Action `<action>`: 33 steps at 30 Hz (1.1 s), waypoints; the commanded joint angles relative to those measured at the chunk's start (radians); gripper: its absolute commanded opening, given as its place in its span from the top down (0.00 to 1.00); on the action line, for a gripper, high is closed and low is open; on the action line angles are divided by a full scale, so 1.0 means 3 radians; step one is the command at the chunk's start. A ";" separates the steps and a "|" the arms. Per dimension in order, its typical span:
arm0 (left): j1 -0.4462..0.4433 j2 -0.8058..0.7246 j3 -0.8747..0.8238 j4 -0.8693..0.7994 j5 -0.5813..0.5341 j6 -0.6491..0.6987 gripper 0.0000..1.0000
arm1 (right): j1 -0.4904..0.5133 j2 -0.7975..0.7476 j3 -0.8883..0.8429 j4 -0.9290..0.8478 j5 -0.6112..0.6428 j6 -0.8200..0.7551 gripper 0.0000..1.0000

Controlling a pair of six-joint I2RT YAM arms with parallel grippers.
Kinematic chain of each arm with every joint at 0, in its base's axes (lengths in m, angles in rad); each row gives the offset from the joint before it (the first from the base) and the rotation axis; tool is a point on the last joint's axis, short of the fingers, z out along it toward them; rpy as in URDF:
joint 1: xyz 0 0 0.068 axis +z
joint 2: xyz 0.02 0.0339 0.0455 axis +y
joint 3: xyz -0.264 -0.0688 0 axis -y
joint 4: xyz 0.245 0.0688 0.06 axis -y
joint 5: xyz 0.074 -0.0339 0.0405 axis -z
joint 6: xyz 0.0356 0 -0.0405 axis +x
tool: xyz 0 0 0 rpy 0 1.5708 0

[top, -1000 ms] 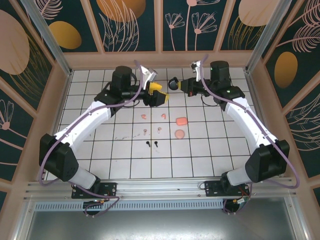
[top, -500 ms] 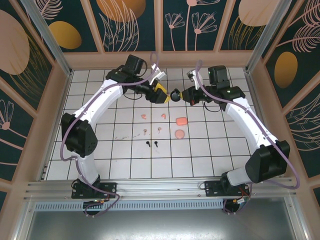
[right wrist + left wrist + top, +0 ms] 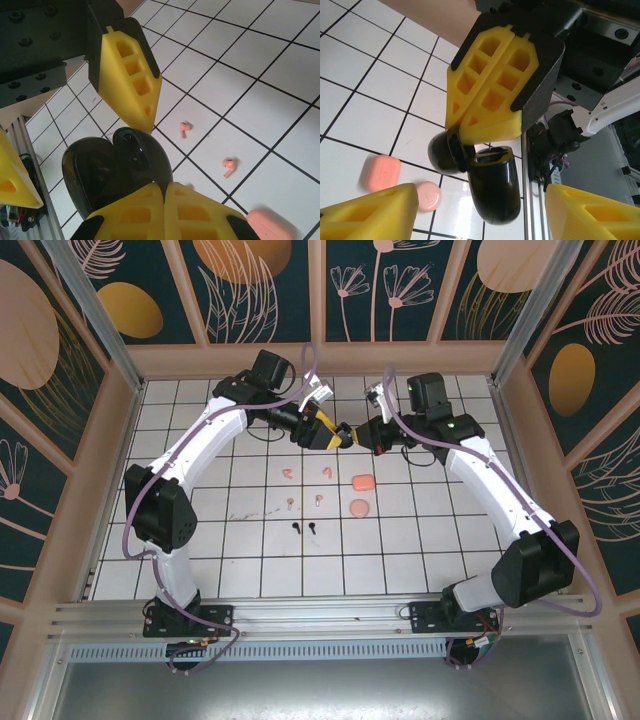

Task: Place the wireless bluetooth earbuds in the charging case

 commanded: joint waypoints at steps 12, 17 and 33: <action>0.0013 0.0032 -0.0010 -0.0010 0.0251 0.0042 0.47 | 0.0139 0.0058 0.0110 0.0060 -0.0002 0.0025 1.00; 0.0013 -0.0014 -0.0118 -0.0005 0.0271 0.0083 0.48 | 0.0152 0.0064 0.0129 0.0076 0.0041 0.0055 1.00; 0.0012 -0.0119 -0.0315 0.0242 0.0297 -0.0054 0.43 | 0.0198 0.0064 0.0139 0.0108 0.0103 0.0113 1.00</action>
